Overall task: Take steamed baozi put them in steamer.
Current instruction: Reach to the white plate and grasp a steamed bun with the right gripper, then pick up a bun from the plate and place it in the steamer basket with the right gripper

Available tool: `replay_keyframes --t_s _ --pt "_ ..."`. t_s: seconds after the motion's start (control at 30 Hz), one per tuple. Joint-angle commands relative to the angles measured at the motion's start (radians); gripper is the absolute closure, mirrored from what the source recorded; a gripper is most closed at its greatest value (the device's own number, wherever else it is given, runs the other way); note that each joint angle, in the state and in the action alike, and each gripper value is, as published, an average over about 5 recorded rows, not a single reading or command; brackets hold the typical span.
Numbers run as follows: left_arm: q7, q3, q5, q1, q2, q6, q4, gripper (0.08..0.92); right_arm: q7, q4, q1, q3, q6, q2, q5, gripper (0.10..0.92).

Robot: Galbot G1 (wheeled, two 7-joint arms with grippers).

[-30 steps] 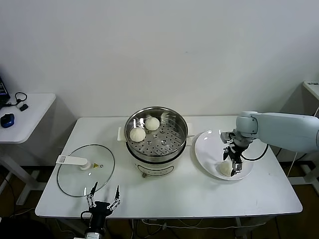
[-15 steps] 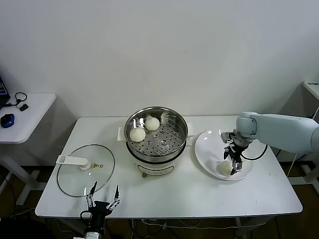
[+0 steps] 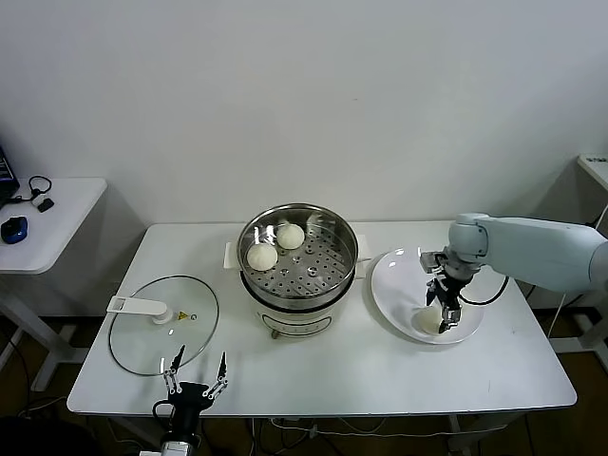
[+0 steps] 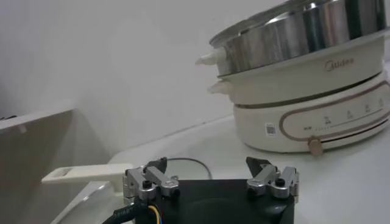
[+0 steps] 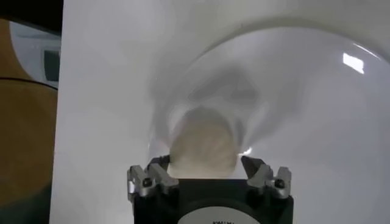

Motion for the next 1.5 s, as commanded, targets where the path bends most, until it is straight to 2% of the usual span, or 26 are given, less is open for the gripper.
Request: replay_keyframes --t_s 0.03,0.2,0.3,0.63,0.9,1.07,1.3,1.5 --pt "0.0 0.001 -0.002 0.003 -0.049 0.001 -0.007 0.177 -0.001 0.005 0.002 -0.001 -0.001 0.0 -0.002 0.351" --pt "0.0 0.002 -0.003 0.004 -0.049 0.002 -0.01 0.177 -0.001 0.021 0.032 -0.017 0.0 0.001 0.001 0.488" --pt "-0.001 0.004 -0.003 0.005 -0.049 0.002 -0.011 0.177 -0.005 0.038 0.077 -0.039 0.005 0.001 0.005 0.526" --pt "-0.001 0.013 0.0 0.004 -0.048 0.003 -0.014 0.177 -0.045 0.123 0.354 -0.135 0.098 0.025 0.032 0.527" --pt "-0.004 0.016 0.005 0.007 -0.049 0.004 -0.018 0.177 -0.063 0.141 0.512 -0.136 0.296 0.078 0.005 0.525" --pt "-0.005 0.015 0.005 0.012 -0.049 0.006 -0.022 0.177 0.016 0.169 0.576 -0.127 0.466 0.113 -0.001 0.509" --pt "-0.008 0.004 0.002 0.011 -0.049 0.011 -0.021 0.177 0.199 0.207 0.616 -0.102 0.842 0.146 -0.204 0.482" --pt "-0.008 0.014 0.008 0.006 -0.049 0.014 -0.019 0.177 0.277 0.192 0.581 -0.064 0.991 0.216 -0.316 0.474"
